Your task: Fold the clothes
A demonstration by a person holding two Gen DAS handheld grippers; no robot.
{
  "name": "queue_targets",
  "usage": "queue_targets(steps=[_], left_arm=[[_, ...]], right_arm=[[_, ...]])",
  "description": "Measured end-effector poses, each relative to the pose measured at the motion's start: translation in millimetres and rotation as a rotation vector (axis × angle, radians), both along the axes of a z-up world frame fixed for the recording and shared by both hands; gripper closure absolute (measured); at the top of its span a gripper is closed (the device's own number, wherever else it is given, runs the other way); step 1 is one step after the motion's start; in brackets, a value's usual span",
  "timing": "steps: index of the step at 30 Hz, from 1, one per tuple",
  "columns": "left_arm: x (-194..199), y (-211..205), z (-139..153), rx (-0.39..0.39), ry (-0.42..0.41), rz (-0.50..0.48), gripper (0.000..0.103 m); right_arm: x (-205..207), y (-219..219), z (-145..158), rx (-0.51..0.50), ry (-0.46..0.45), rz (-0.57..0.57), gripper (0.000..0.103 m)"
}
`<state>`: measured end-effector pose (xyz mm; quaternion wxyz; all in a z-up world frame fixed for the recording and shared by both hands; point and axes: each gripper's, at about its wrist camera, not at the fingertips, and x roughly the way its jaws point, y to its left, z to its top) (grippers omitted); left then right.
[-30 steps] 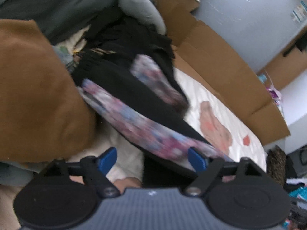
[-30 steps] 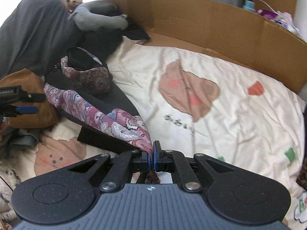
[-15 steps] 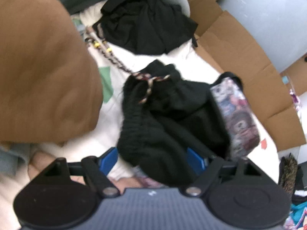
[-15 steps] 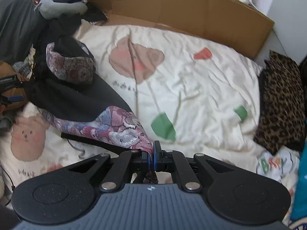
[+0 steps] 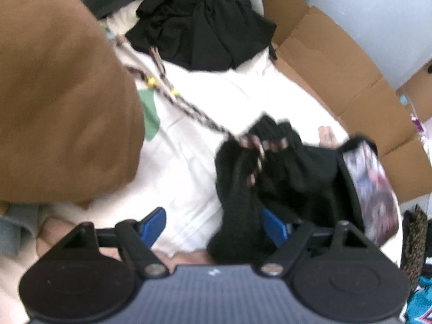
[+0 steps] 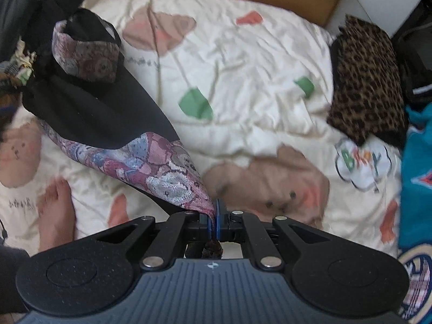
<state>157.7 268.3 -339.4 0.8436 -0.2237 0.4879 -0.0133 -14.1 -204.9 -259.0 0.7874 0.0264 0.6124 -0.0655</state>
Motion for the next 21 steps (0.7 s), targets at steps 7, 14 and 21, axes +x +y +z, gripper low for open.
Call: queue_targets(steps=[7, 14, 21], left_arm=[[28, 14, 12, -0.031, -0.069, 0.054, 0.022], [61, 27, -8, -0.092, -0.042, 0.139, 0.031], [88, 33, -36, -0.108, 0.029, 0.211, 0.037]], right_arm=[[-2, 0, 2, 0.0, -0.004, 0.025, 0.074], [11, 5, 14, 0.049, -0.072, 0.042, 0.058], [31, 23, 26, 0.047, -0.12, 0.126, 0.058]])
